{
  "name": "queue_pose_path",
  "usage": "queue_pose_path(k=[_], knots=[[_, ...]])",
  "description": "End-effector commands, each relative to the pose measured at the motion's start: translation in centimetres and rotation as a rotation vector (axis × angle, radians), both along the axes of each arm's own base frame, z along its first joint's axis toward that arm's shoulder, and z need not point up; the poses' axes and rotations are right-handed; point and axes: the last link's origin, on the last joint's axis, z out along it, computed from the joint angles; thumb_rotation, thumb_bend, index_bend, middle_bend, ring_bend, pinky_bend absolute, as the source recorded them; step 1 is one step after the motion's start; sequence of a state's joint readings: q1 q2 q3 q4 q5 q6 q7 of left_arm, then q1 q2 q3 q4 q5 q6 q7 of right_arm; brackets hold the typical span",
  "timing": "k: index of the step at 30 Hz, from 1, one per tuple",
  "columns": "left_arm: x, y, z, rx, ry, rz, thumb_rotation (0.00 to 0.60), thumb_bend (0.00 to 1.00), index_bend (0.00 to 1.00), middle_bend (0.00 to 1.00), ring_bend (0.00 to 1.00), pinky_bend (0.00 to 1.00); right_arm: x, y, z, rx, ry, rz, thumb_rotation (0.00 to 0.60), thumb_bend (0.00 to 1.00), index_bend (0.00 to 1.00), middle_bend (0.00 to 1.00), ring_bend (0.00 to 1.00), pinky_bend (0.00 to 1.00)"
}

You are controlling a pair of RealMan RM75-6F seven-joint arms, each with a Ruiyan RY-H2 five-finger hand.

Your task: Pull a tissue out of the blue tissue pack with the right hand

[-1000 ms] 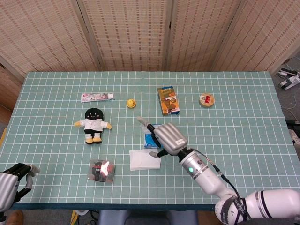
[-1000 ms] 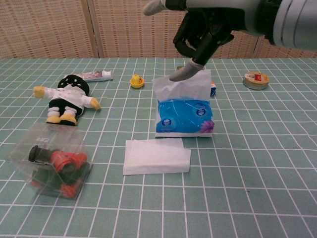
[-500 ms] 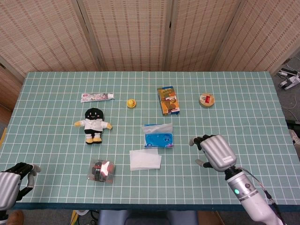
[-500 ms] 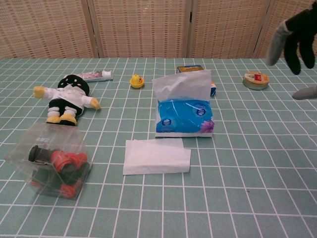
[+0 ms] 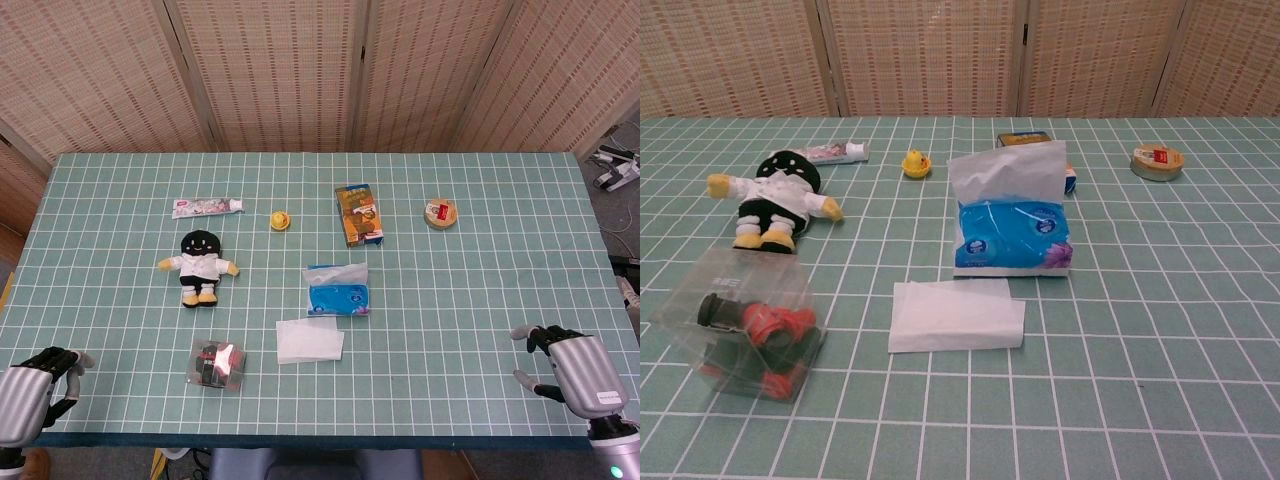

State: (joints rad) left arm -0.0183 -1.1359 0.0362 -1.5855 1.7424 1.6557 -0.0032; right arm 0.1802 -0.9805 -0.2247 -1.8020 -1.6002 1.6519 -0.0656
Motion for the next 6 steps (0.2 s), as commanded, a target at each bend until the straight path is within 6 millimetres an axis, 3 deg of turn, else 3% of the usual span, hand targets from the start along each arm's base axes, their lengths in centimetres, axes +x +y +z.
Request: queue_pose_path(k=[1,6], knots=[[0.05,0.09,-0.06,0.006,-0.007,-0.01,0.6,0.29,0.59,0.56,0.43,0.65,-1.04,1.51,0.47,-0.009,-0.01,-0.006,0.6,0.09,0.41,0.54,0.5,0.64],[-0.06,0.02,-0.15,0.011,-0.012,-0.016,0.6,0.29,0.59,0.56,0.43,0.65,-1.04,1.76,0.72,-0.018,-0.04,0.013,0.6,0.09,0.41,0.54,0.5,0.64]])
